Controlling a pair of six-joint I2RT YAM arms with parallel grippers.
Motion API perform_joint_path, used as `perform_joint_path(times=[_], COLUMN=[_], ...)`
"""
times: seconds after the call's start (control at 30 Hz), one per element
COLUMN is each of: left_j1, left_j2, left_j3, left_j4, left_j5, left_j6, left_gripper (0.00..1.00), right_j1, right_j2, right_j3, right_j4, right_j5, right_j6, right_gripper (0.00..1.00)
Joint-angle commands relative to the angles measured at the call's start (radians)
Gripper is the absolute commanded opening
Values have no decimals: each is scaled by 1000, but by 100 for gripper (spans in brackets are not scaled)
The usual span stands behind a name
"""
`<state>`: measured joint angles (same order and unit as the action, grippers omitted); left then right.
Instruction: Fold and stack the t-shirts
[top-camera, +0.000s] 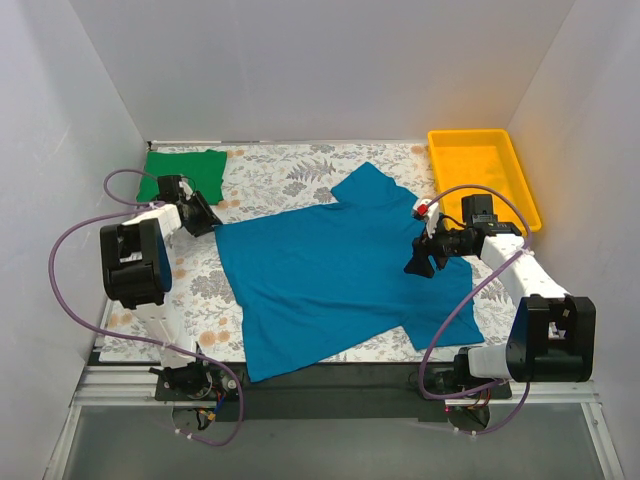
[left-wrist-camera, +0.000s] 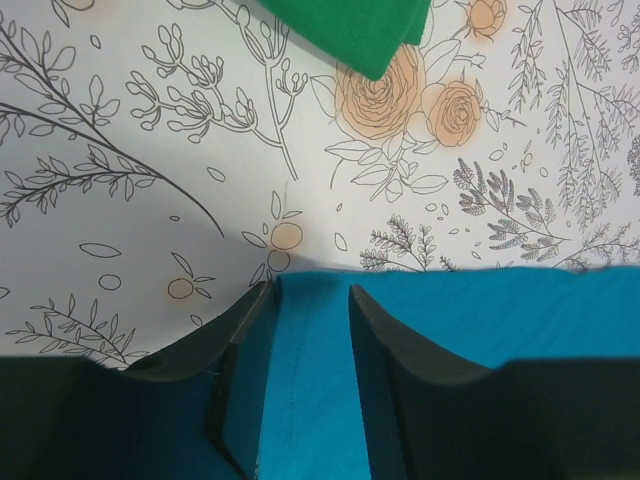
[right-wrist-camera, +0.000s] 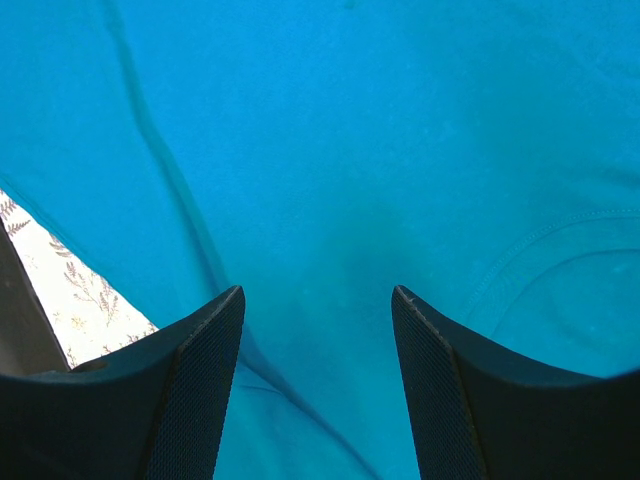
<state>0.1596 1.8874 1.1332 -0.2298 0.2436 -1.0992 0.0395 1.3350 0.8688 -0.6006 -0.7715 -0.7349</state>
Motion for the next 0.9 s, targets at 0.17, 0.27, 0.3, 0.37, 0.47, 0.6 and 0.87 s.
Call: perform_joint_path(times=[0.17, 0.27, 0.3, 0.37, 0.47, 0.6, 0.87], left_j1=[-49, -63, -65, -65, -65, -65, -65], left_j2=[48, 55, 56, 53, 50, 47, -31], left_j3=[39, 50, 53, 53, 56, 56, 34], left_j4=[-78, -92, -97, -101, -105, -106, -94], left_j5=[-49, -76, -85, -92, -95, -87, -177], left_j6=[64, 71, 73, 75, 73, 71, 56], left_gripper=[33, 30, 29, 26, 22, 11, 0], right_j1=[-4, -7, -6, -7, -7, -9, -12], right_j2=[4, 3, 0, 1, 0, 0, 1], right_j3=[-4, -5, -5, -4, -2, -4, -4], right_j4=[13, 13, 15, 15, 15, 13, 12], right_j5=[-3, -3, -5, -5, -6, -3, -5], right_j6=[-1, -1, -1, -1, -1, -1, 0], right_gripper=[68, 68, 68, 68, 68, 67, 67])
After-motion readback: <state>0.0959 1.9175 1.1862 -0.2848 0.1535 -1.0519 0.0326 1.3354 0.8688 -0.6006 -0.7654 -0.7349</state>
